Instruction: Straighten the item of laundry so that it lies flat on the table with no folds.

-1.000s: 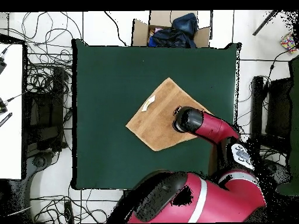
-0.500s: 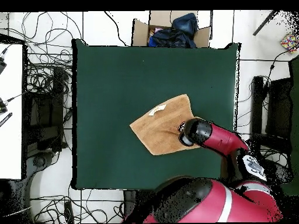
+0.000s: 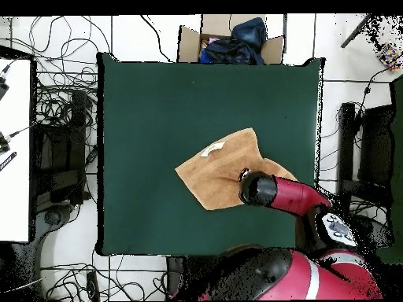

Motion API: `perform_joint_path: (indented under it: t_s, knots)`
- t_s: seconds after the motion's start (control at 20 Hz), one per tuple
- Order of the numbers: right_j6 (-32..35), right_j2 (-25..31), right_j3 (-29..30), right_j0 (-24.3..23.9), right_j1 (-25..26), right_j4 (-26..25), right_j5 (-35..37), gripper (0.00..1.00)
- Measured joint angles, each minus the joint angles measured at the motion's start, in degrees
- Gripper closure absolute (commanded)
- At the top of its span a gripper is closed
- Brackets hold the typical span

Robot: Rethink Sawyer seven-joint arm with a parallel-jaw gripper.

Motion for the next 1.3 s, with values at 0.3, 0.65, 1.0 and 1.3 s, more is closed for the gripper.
perform_joint_path:
  t_s: [0.3, 0.65, 1.0, 1.3]
  knots:
    - [0.0, 0.02, 1.95, 0.86, -1.05, -3.55, -11.57, 0.0]
    - [0.0, 1.17, 1.89, 2.64, -6.35, -2.08, -10.77, 0.0]
    - [0.0, 1.41, -1.0, 5.86, -11.31, 0.02, 0.99, 0.0]
    - [0.0, 1.9, -5.32, 6.3, -10.72, 0.55, 1.19, 0.0]
